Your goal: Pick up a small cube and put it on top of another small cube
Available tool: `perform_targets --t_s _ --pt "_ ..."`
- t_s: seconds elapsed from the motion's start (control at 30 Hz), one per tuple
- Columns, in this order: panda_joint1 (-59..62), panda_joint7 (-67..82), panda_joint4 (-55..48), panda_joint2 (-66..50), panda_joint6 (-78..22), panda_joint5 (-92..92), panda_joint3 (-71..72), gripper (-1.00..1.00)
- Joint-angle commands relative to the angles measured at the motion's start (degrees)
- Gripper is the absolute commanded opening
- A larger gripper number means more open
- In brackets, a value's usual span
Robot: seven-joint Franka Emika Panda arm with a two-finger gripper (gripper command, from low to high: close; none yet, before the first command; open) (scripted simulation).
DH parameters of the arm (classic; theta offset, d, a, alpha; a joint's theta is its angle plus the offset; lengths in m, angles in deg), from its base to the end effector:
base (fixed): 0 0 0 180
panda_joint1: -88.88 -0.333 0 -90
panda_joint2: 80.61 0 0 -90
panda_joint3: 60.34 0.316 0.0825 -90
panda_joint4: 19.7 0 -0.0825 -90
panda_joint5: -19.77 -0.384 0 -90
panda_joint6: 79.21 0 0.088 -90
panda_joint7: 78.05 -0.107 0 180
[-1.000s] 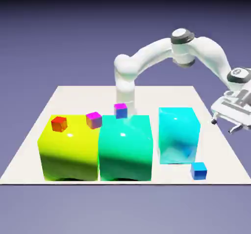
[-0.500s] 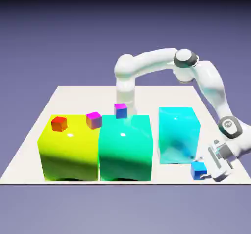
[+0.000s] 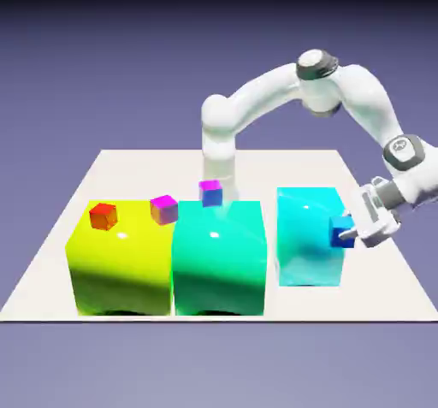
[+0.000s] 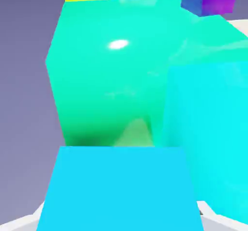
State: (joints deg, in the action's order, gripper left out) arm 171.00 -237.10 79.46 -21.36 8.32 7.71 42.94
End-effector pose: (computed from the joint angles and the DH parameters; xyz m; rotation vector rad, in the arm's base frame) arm 0.4794 0.3295 0.3176 0.7329 -2.4162 1.0808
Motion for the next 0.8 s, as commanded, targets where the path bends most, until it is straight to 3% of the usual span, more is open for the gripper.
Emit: perform_targets --t_s 0.0,0.2,0.4,0.67,0.7,0.77 --pt "-1.10 0.46 2.08 -1.22 -0.69 0.15 -1.87 -1.00" --pt "-7.71 3.21 14.54 -8.51 -4.48 1.35 -13.05 -1.00" --pt "-1.83 -5.97 25.07 -10.05 -10.54 6.58 -23.91 -1.00" --pt "-4.77 -6.76 35.82 -8.88 -2.33 4.50 -23.58 -1.00" --pt "-4.77 -6.76 35.82 -8.88 -2.33 4.50 -23.58 1.00" --pt "-4.16 -6.66 33.75 -9.09 -3.92 4.92 -23.65 1.00"
